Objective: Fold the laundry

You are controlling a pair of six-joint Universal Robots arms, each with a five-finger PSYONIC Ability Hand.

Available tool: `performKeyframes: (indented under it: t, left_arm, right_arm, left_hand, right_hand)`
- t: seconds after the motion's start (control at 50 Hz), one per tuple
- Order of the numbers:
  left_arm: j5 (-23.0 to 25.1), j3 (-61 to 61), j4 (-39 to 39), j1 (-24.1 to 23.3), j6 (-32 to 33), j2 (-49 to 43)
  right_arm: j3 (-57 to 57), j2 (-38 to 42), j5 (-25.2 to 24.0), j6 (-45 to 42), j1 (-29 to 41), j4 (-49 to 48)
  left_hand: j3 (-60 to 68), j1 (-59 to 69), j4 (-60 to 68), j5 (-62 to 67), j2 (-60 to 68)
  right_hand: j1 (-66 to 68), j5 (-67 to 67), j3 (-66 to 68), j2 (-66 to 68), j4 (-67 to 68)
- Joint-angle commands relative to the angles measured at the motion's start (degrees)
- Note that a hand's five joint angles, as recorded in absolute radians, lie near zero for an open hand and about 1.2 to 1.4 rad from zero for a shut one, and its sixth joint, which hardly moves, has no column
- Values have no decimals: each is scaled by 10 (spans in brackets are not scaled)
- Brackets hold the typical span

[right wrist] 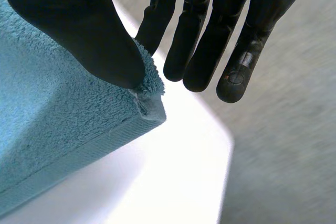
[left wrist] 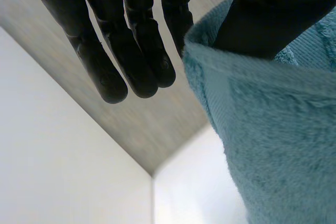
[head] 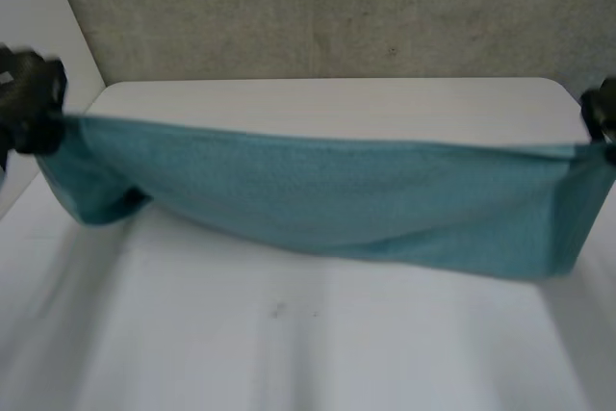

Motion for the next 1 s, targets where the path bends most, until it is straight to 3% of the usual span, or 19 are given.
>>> performKeyframes:
  t: [0.02,0.12,0.2,0.28,0.34,0.42,0.44,0.48,0.56,0.86,1.0]
  left_arm:
    - [-3,8,-50,4,119,-148]
    - [-6,57,-57,-1,147,-234]
    - [-18,168,-54,-15,147,-291]
    - [-36,274,-47,-38,143,-309]
    - [-58,381,-2,-50,139,-310]
    - [-92,458,158,-52,120,-289]
    - [-92,458,159,-53,120,-289]
    - [-104,454,257,-47,104,-261]
    - [-101,428,267,-51,98,-255]
    - [-86,170,243,-42,39,-261]
    - [-45,84,253,-42,36,-301]
  right_arm:
    - [-9,120,14,-58,5,58]
    - [-66,179,46,-52,20,60]
    - [-148,216,86,-38,59,50]
    - [-315,247,159,12,117,-6]
    - [-403,246,190,48,140,-88]
    - [-431,224,202,80,143,-199]
    - [-419,190,206,91,144,-254]
    - [-396,151,206,100,141,-295]
    - [-303,93,200,107,141,-334]
    - [-53,95,145,109,136,-336]
    - [17,179,138,110,136,-331]
  left_hand:
    - [117,141,115,152,113]
    - [117,141,115,152,113]
    - [117,141,115,152,113]
    - [117,141,115,152,113]
    - [117,141,115,152,113]
    - [117,141,115,152,113]
    - [117,141,115,152,113]
    - [117,141,115,152,113]
    - [117,141,115,152,113]
    - [117,141,115,152,113]
    - [117,141,115,152,113]
  right_hand:
    - [244,133,120,121,116]
    - [244,133,120,121,116]
    - [244,133,120,121,116]
    - [244,133,120,121,116]
    - [244,133,120,121,116]
    - [244,133,120,121,116]
    - [244,133,120,121,116]
    - [244,133,120,121,116]
    - [244,133,120,121,116]
    - [244,133,120,121,116]
    - [244,133,120,121,116]
